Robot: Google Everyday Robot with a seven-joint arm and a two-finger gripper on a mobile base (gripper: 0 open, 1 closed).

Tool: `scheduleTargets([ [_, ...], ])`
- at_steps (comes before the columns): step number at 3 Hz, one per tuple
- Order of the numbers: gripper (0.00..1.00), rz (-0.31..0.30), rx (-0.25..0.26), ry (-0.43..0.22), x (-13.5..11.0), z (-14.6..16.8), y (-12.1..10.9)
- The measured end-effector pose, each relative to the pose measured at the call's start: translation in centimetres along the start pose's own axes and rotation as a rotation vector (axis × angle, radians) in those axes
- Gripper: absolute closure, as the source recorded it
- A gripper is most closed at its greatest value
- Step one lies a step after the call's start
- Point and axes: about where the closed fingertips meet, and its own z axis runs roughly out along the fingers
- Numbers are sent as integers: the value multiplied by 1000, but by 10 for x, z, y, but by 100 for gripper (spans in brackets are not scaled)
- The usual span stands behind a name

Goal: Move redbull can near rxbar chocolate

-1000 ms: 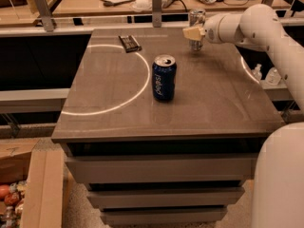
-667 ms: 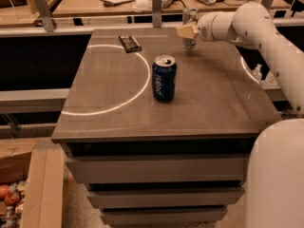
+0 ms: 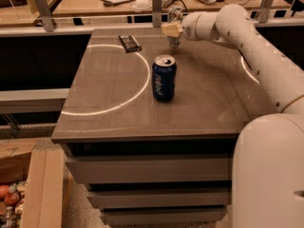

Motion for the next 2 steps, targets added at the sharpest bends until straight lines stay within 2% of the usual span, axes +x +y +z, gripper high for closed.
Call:
scheduleTargets([
  [2, 100, 11, -30, -11, -2, 38, 21],
])
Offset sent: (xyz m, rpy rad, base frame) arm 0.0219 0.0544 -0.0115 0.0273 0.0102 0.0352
